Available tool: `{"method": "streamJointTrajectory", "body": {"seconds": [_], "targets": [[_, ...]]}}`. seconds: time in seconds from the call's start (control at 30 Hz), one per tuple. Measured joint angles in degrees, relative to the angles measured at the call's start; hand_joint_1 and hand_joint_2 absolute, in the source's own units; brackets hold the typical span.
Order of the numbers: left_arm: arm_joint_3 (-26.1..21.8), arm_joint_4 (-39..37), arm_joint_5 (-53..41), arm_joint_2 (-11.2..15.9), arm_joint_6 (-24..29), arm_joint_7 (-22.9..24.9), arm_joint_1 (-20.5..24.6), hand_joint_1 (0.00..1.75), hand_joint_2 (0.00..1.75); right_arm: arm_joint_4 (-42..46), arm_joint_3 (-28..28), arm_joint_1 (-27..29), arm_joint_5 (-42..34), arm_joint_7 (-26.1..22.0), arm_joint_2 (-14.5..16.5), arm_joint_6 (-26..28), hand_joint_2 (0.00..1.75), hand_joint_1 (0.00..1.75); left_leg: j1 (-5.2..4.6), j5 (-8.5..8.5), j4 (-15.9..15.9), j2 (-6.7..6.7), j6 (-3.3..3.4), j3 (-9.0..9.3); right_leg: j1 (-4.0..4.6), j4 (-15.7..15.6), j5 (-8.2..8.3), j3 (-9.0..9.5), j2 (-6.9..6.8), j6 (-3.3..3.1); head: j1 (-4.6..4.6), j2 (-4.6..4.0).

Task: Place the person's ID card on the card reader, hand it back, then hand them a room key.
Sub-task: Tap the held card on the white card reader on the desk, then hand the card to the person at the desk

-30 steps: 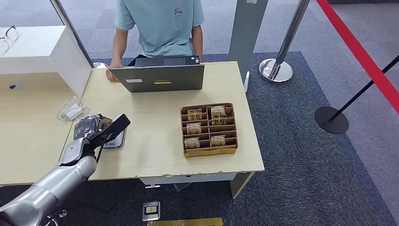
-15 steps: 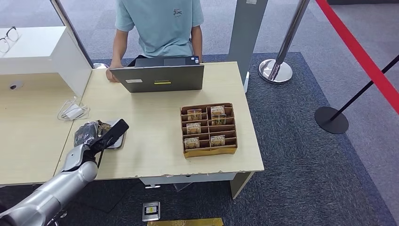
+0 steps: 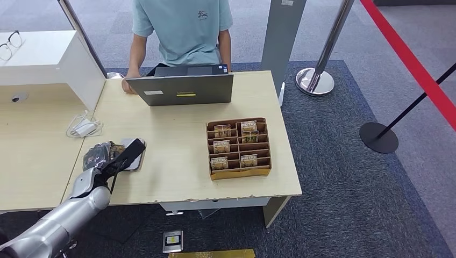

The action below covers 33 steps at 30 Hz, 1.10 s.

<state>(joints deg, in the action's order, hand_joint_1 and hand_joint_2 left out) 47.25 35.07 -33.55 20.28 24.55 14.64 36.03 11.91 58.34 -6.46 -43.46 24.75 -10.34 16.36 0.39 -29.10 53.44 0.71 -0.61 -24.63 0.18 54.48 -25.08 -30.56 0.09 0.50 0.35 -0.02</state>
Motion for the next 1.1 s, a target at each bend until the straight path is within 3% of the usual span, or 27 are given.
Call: {"method": "streamJointTrajectory", "body": {"seconds": [1.1], "targets": [[-0.3,-0.7,0.3,0.0,0.0,0.2,-0.8,1.75,1.75,0.0,0.0,0.0,0.2,-0.7,-0.1,-0.1,0.00,0.00,0.00,0.00,0.0,-0.01,0.00,0.06,0.00,0.0,0.00,0.08,-0.01,0.00,0.00,0.00]]}}
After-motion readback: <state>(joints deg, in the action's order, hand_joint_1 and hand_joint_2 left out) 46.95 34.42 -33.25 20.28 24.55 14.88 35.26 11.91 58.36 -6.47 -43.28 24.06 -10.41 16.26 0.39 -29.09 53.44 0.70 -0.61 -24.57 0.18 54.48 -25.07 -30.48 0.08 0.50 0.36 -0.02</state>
